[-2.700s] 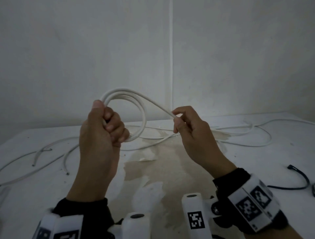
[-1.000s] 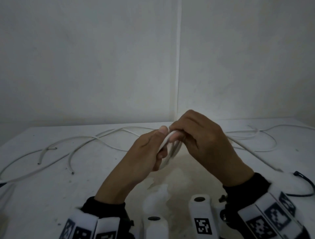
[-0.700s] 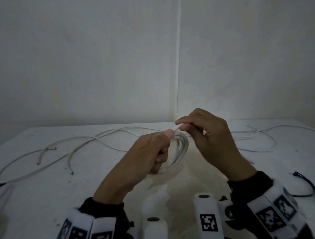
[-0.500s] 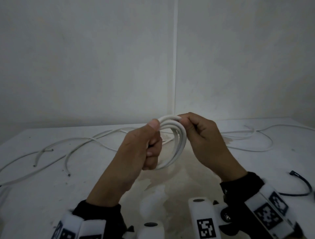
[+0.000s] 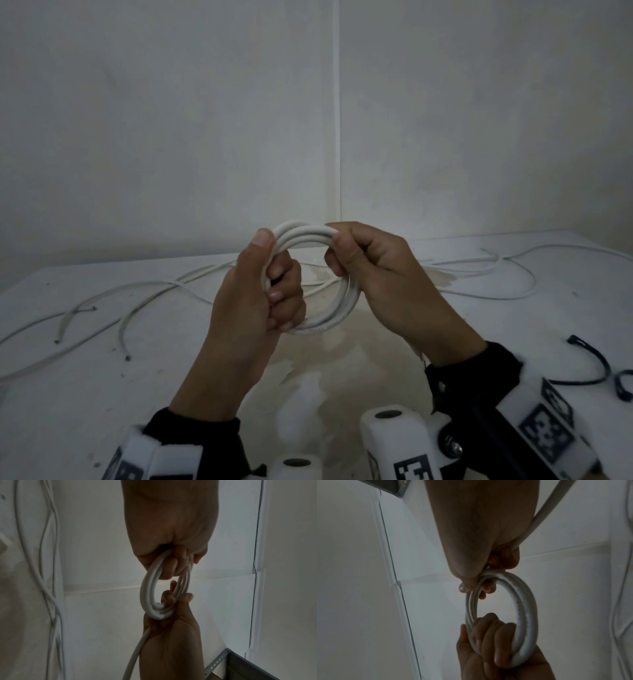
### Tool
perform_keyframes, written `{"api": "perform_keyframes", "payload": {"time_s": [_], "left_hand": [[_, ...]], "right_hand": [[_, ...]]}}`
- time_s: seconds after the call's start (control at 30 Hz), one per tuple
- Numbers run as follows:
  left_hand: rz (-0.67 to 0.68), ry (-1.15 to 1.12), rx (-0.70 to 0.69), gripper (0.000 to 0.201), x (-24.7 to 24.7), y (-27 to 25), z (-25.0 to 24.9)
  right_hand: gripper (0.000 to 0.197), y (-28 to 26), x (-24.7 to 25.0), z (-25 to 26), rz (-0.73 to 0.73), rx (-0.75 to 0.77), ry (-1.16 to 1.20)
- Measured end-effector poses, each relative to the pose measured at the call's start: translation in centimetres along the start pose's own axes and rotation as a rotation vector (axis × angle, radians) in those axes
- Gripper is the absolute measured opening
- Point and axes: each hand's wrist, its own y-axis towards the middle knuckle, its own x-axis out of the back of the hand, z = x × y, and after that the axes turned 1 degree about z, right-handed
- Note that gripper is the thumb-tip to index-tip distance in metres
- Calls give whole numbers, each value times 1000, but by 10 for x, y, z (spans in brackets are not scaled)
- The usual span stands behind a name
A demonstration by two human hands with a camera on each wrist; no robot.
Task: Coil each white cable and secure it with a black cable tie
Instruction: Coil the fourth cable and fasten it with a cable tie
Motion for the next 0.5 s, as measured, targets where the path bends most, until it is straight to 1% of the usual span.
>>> {"api": "perform_keyframes", "payload": {"time_s": [0.07, 0.1, 0.17, 0.23, 0.3, 0.37, 0.43, 0.5], "left_hand": [[35, 28, 13, 48, 5, 2, 2], [48, 65, 12, 48, 7, 4, 4], [59, 143, 12, 41, 12, 7, 7], [69, 222, 11, 40, 16, 10, 10], [70, 381, -43, 40, 19, 11, 12], [71, 559, -137, 38, 20, 10, 14], [53, 674, -199, 36, 19, 8, 14], [19, 773, -246, 39, 20, 8, 15]], "right_hand": [[21, 0, -1, -3, -50, 14, -10], [20, 0, -1, -4, -74, 25, -64], [19, 0, 1, -7, -109, 28, -217], [22, -1, 5, -8, -136, 23, -327], [28, -2, 7, -8, -161, 57, -401], [30, -2, 7, -10, -164, 86, -481], [31, -2, 7, -12, -147, 75, -524], [32, -3, 8, -12, -132, 56, -534]]}}
